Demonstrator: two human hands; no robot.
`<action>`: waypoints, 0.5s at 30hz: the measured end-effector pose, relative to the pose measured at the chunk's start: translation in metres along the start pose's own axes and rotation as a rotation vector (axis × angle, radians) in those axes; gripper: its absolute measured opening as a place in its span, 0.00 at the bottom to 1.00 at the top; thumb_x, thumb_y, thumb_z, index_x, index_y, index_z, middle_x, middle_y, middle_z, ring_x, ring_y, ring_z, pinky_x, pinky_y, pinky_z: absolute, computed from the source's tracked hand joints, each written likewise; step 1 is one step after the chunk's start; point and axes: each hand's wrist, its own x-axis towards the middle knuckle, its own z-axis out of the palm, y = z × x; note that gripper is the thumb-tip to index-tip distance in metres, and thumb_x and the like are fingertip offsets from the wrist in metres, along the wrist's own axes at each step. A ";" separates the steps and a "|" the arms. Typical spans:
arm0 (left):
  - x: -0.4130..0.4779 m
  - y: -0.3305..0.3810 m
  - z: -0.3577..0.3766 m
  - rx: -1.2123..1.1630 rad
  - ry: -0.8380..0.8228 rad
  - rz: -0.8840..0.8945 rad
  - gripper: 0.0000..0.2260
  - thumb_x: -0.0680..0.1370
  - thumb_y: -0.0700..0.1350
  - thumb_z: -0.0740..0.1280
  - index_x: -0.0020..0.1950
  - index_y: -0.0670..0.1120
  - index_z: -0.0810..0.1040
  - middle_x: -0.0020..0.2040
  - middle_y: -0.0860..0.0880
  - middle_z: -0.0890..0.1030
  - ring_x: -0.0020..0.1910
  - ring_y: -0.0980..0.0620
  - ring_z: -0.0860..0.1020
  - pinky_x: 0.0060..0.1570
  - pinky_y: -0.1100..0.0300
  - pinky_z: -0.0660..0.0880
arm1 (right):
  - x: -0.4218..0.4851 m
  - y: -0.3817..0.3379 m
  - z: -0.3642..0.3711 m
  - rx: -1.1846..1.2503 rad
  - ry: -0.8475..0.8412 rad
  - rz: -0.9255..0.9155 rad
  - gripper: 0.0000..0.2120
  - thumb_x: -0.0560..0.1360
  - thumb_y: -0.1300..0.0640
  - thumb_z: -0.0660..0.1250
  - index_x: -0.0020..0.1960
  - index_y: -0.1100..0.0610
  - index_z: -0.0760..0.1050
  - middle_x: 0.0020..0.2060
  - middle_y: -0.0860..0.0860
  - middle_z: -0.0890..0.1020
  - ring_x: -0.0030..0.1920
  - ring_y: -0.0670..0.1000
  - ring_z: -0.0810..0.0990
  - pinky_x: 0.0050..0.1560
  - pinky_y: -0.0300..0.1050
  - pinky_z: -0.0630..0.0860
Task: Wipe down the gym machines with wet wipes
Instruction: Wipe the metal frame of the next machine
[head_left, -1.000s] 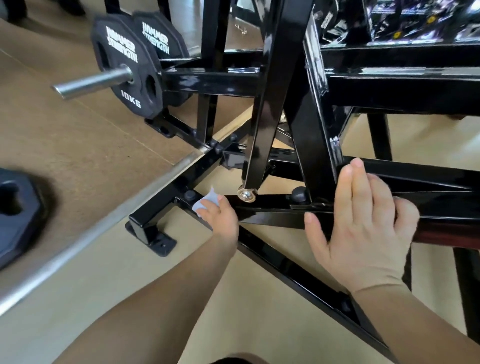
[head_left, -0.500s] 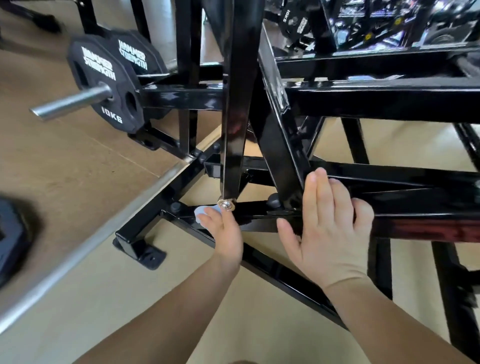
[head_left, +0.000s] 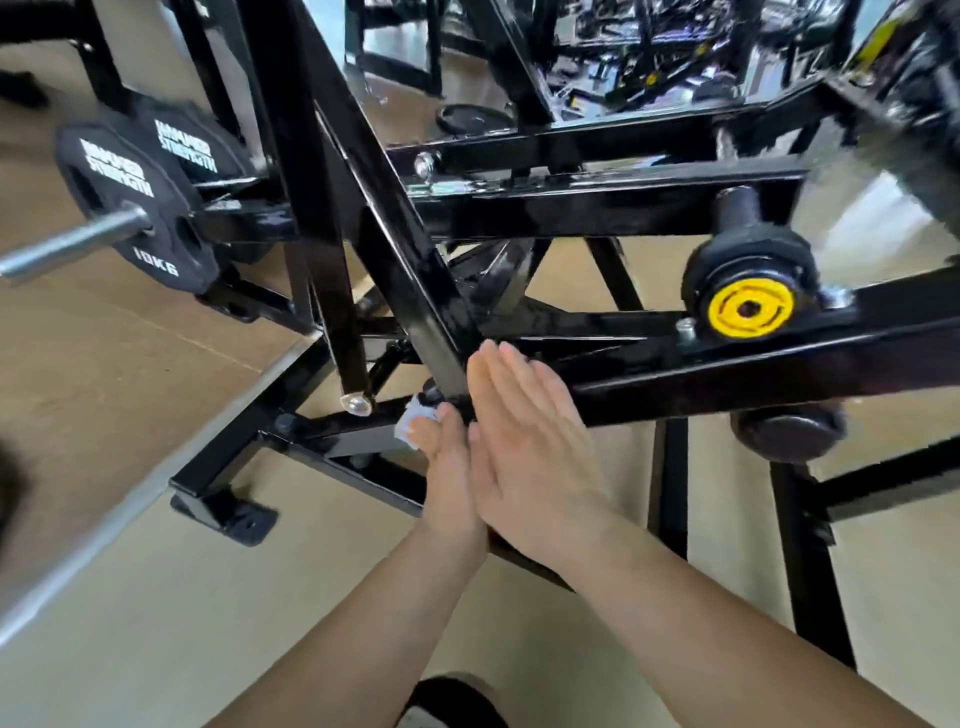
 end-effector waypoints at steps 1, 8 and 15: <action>-0.006 0.003 0.002 0.051 0.022 0.016 0.34 0.81 0.70 0.57 0.75 0.46 0.71 0.71 0.45 0.78 0.71 0.48 0.75 0.74 0.47 0.68 | -0.010 0.008 -0.015 0.045 0.009 -0.029 0.30 0.82 0.49 0.45 0.81 0.60 0.61 0.81 0.56 0.63 0.83 0.54 0.54 0.82 0.57 0.51; -0.002 -0.008 0.044 0.226 0.184 0.046 0.46 0.66 0.84 0.54 0.76 0.58 0.65 0.80 0.49 0.65 0.78 0.45 0.66 0.75 0.37 0.64 | -0.067 0.073 -0.084 -0.199 0.115 -0.027 0.25 0.83 0.48 0.55 0.73 0.61 0.75 0.75 0.60 0.73 0.79 0.59 0.65 0.79 0.61 0.57; -0.051 0.016 0.142 0.188 0.375 0.093 0.36 0.83 0.66 0.54 0.84 0.54 0.39 0.84 0.52 0.44 0.82 0.50 0.50 0.79 0.44 0.51 | -0.100 0.117 -0.133 -0.149 0.409 -0.135 0.18 0.79 0.56 0.63 0.66 0.59 0.81 0.69 0.60 0.78 0.74 0.62 0.72 0.76 0.65 0.62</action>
